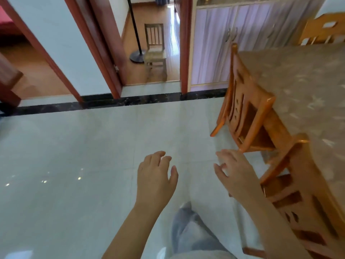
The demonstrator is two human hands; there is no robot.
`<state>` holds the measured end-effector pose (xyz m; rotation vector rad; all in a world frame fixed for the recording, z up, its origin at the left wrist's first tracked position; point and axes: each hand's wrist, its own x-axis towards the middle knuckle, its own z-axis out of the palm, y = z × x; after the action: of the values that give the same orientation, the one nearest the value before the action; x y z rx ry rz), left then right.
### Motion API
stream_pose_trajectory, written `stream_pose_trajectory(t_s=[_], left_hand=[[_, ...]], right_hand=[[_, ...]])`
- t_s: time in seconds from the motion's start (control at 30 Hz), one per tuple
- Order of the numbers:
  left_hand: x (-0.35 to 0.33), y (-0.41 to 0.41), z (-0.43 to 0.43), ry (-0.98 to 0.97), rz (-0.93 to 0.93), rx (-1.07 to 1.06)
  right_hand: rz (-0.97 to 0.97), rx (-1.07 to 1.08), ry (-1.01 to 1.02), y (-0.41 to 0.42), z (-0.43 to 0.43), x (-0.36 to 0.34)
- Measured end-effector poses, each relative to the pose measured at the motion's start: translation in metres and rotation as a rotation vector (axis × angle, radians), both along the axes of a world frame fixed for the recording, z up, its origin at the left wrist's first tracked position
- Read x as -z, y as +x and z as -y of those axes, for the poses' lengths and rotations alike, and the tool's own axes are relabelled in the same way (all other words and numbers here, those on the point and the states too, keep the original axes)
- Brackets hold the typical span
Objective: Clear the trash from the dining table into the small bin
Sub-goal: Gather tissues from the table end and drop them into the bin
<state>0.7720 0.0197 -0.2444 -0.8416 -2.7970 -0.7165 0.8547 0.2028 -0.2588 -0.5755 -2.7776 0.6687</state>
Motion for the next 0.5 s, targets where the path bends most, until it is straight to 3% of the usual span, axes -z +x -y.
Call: stream_pose_trajectory(t_s=[0.2, 0.5], left_hand=[[-0.024, -0.121, -0.091, 0.027, -0.054, 0.116], [0.005, -0.289, -0.181, 0.011, 0.039, 0.173]], right_hand=[[-0.066, 0.1, 0.02, -0.109, -0.077, -0.022], [0.062, 0.212, -0.035, -0.239, -0.156, -0.014]])
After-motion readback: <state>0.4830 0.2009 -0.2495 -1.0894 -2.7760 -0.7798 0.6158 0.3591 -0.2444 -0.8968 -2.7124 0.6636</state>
